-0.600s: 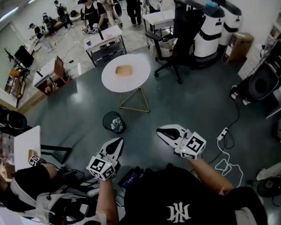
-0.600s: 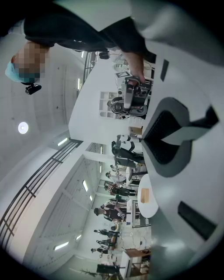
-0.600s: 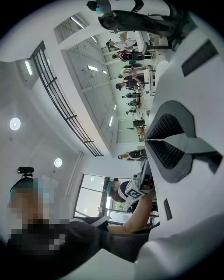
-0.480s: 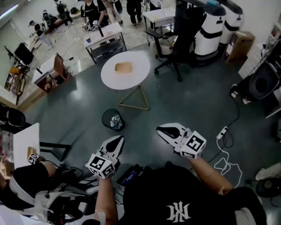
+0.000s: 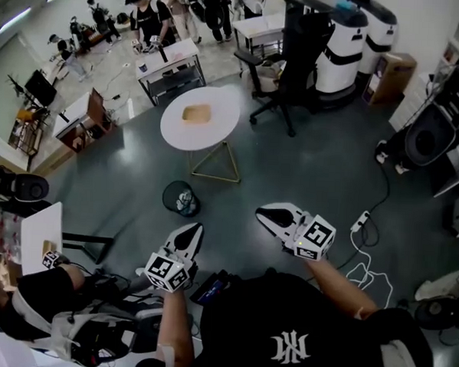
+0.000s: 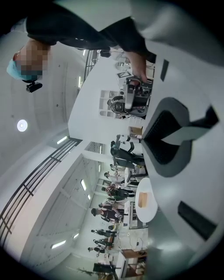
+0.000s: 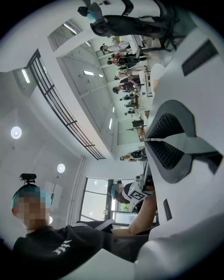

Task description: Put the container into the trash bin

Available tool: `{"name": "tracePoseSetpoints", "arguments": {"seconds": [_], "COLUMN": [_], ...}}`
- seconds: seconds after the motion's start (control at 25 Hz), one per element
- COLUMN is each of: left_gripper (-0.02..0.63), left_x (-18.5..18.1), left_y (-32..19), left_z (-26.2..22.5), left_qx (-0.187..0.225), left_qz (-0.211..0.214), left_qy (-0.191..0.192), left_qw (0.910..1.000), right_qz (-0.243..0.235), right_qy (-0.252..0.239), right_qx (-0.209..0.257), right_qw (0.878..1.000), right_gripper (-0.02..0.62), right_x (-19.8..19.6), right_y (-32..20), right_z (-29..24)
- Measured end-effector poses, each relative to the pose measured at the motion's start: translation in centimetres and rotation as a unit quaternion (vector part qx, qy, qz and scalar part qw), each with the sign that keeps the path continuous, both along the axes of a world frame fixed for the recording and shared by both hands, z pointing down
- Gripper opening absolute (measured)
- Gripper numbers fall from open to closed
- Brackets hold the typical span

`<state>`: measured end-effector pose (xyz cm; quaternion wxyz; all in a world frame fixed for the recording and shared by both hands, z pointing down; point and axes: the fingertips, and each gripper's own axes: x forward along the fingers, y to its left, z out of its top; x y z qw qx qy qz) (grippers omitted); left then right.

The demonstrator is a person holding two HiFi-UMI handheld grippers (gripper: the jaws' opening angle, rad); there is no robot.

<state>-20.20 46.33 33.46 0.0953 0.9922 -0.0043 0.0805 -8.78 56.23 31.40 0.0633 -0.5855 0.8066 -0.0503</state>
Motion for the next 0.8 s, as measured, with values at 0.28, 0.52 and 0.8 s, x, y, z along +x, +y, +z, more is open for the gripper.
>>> {"name": "tracePoseSetpoints", "arguments": {"seconds": [0.28,0.52,0.8], "left_gripper": [-0.002,-0.002,-0.002], "left_x": [1.5,2.5,4.8], "left_y": [1.2,0.3,-4.2], "left_z": [1.1,1.2,2.0], "left_qx": [-0.008,-0.005,-0.002], "left_qz": [-0.007,-0.021,-0.034], "left_qy": [-0.007,-0.014,-0.002], "left_qw": [0.9999,0.9997,0.9994], "right_qz": [-0.011,-0.023,-0.028], "right_qy": [-0.007,-0.02,-0.014], "right_qx": [-0.012,-0.016,-0.029], "right_qw": [1.0,0.999,0.999], "right_gripper": [0.043,0.043,0.043], "right_x": [2.2,3.5,5.8], "right_y": [0.6,-0.6,-5.9], "right_z": [1.4,2.9,3.8]}}
